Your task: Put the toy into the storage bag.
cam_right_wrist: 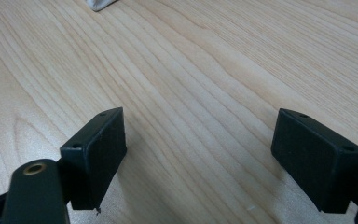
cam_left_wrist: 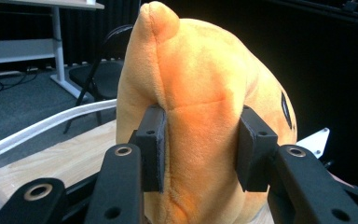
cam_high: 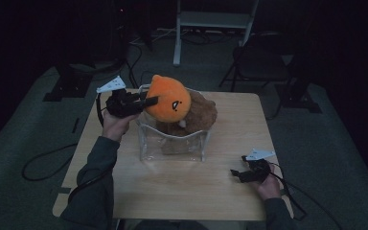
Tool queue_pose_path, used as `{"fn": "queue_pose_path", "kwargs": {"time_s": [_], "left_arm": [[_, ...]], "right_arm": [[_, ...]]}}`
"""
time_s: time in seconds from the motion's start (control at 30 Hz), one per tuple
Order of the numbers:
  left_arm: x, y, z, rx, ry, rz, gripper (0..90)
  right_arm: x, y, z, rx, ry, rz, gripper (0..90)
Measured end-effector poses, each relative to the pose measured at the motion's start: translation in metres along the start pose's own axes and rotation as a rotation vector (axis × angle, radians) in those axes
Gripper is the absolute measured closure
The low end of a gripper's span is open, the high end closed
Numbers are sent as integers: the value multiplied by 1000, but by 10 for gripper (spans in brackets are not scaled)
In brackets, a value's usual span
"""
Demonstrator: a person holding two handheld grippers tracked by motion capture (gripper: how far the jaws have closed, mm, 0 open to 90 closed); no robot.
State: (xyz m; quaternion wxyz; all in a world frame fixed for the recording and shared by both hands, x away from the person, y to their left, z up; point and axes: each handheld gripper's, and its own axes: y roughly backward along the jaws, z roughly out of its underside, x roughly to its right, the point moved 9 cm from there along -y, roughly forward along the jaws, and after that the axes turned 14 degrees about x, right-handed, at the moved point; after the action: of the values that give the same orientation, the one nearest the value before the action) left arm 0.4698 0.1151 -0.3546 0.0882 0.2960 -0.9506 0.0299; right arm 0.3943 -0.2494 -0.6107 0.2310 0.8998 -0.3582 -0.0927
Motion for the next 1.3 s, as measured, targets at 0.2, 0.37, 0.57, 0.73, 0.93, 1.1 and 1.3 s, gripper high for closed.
{"fn": "queue_pose_path", "kwargs": {"time_s": [0.2,0.37,0.57,0.73,0.93,1.1,1.3], "left_arm": [[-4,-2,0,1,6,-13,603],[-9,-4,1,2,8,-23,602],[-15,-6,1,0,10,-46,602],[-20,-7,3,-4,10,-60,602],[-28,-9,5,-13,8,-89,602],[-34,-10,6,-18,7,-109,603],[-41,-11,8,-31,7,-138,602]], "right_arm": [[0,0,0,-1,1,0,170],[0,0,0,-1,1,0,170],[0,0,0,-1,0,0,170],[0,0,0,-1,0,0,170],[0,0,0,-1,0,0,170],[0,0,0,-1,0,0,170],[0,0,0,-1,0,0,170]]}}
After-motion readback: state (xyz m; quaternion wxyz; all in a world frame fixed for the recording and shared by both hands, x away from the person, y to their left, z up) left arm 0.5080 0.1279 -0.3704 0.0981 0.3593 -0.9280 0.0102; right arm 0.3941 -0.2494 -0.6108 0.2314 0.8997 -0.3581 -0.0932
